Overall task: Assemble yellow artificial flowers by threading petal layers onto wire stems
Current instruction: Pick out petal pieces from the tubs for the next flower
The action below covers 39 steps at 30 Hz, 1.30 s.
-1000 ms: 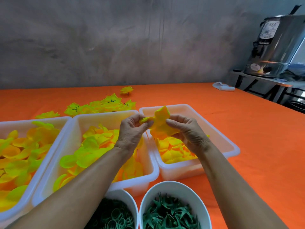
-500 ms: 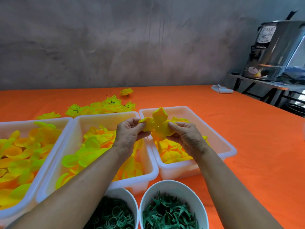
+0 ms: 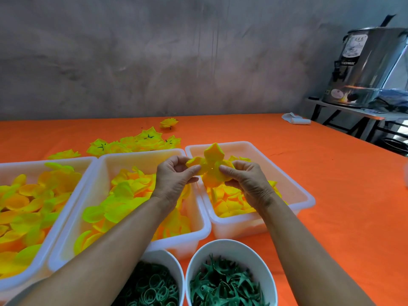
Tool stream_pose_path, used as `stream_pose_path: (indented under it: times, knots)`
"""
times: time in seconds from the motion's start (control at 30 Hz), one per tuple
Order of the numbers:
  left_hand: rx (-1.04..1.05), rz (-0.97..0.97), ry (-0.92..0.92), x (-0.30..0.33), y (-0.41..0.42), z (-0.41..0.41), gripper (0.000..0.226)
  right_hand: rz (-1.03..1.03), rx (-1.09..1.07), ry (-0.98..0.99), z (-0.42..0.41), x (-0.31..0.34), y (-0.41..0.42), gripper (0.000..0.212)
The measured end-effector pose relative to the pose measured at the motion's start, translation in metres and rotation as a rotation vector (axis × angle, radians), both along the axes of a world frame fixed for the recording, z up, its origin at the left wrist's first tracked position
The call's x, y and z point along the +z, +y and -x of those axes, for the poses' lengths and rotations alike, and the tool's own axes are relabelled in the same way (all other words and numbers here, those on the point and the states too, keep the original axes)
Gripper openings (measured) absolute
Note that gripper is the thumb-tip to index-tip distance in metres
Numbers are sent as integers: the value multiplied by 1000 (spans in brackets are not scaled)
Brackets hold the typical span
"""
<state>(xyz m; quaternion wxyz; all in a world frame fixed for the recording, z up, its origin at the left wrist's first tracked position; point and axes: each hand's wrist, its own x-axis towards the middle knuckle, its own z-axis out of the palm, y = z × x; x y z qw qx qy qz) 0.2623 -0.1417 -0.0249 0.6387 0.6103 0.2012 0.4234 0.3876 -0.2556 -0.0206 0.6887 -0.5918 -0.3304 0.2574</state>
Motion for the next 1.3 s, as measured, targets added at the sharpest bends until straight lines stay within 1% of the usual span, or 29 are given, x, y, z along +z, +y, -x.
stream_pose_path:
  times: [0.03, 0.1, 0.13, 0.17, 0.2, 0.27, 0.33, 0.43, 0.53, 0.63, 0.7, 0.73, 0.77, 0.87, 1.0, 1.1, 1.2, 1.3]
  knots:
    - [66, -120, 56, -1, 0, 0, 27, -13, -46, 12, -1, 0, 0, 7]
    - [290, -466, 183, -2, 3, 0, 40, -35, -123, 16, -3, -1, 0, 13]
    - [371, -608, 178, -2, 3, 0, 41, -41, -148, 7, -3, -1, 0, 19]
    - [374, -693, 151, 0, 1, 1, 37, -46, -163, -9, -3, -2, 0, 24]
    - [313, -730, 127, 1, -3, 2, 33, -48, -166, -32, -2, -2, 0, 26]
    - [163, -746, 138, 1, -12, 1, 29, -44, -129, -95, 1, -2, 1, 24]
    - [69, -721, 179, 0, -15, -1, 28, -37, -39, -121, 5, -1, 1, 28]
    - [2, -601, 191, -1, -12, 0, 22, 14, 100, -109, 10, 1, 1, 35]
    - [-80, -474, 156, -2, -11, 0, 19, 77, 127, -118, 10, 3, 0, 42]
    - [-148, -351, 89, -3, -11, -2, 13, 125, 170, -106, 8, 2, 0, 39]
    - [-156, -257, 55, -1, -10, -2, 17, 71, 171, -57, 6, 2, 0, 27]
    - [-146, -202, 37, 1, -8, -1, 12, 29, 157, -14, 4, 2, -1, 23]
    - [-133, -136, 12, 2, -6, 0, 6, -12, 132, 35, 1, 2, -2, 23]
    - [-97, 50, -49, 4, 1, 3, 7, -46, 30, 122, -4, 3, -5, 32]
    - [-127, 135, -78, 3, 1, 2, 7, -82, -26, 176, -6, 1, -5, 35]
    - [-137, 151, -116, 3, 0, 2, 17, -99, -76, 180, -6, 0, -5, 29]
    - [-156, 126, -105, 2, 1, 2, 41, -113, -153, 160, -7, -1, -4, 15]
    - [-195, 88, -97, 2, 1, 4, 65, -120, -267, 152, -6, -1, -3, 11]
